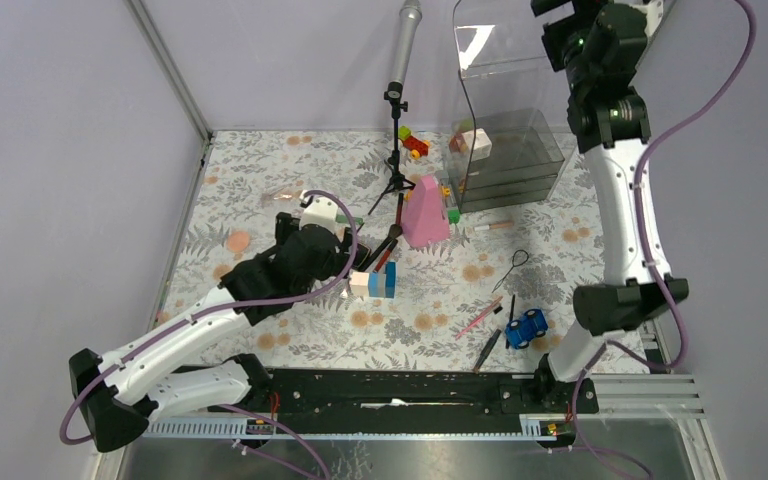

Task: Organize the makeup
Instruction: Close the storage box at the corner of the board.

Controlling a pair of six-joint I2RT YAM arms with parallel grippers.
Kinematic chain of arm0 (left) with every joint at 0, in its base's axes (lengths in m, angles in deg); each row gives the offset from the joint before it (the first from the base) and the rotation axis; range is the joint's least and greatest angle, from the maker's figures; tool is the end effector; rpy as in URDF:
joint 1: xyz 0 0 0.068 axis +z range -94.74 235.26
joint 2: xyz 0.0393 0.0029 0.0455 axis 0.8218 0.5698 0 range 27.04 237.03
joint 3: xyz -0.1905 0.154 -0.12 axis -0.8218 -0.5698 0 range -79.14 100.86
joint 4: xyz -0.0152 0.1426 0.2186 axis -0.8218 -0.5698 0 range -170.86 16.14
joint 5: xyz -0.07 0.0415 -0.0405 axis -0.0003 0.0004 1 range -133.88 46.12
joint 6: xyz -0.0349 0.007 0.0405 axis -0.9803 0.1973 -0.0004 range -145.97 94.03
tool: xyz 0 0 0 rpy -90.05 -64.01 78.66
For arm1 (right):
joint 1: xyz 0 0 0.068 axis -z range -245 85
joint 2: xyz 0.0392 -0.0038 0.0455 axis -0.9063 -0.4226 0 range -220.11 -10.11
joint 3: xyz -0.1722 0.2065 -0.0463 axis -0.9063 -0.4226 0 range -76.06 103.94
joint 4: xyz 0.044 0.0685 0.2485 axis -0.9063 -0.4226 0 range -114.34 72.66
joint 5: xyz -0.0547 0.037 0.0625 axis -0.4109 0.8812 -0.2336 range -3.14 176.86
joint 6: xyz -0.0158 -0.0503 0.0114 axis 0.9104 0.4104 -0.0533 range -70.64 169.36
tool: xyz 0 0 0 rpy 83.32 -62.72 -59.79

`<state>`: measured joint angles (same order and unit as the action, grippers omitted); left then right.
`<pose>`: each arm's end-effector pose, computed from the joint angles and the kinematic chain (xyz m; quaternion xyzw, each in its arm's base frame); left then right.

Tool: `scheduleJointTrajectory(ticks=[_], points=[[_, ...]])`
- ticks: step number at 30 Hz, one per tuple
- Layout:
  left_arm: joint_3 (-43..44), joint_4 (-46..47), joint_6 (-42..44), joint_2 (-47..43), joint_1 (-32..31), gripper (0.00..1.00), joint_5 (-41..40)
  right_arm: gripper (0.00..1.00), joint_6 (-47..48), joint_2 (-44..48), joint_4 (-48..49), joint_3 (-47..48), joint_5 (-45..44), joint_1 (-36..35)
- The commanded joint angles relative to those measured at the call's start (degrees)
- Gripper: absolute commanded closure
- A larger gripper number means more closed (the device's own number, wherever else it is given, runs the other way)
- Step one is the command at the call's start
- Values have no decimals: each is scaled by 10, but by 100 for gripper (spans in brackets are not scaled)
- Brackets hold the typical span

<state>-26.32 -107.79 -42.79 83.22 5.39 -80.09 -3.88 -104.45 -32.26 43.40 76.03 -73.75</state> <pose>0.1468 -0.1416 0.3160 0.1101 0.8558 0.0007 0.5055 0.3407 0.0457 0.5544 0.3087 0.5637 0.3413 0.6859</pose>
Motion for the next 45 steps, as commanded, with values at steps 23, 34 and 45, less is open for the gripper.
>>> scheduleJointTrajectory(ticks=[23, 34, 45], points=[[-7, 27, -3, -42, 2, 1, 15, 5, -219, -265, 115, 292, 160, 60], [-8, 27, -2, -43, 1, 1, 17, 9, -267, -286, 98, 282, 120, 60], [-9, 30, -1, -40, 1, 1, 22, 5, -280, -327, 82, 319, 99, 61]])
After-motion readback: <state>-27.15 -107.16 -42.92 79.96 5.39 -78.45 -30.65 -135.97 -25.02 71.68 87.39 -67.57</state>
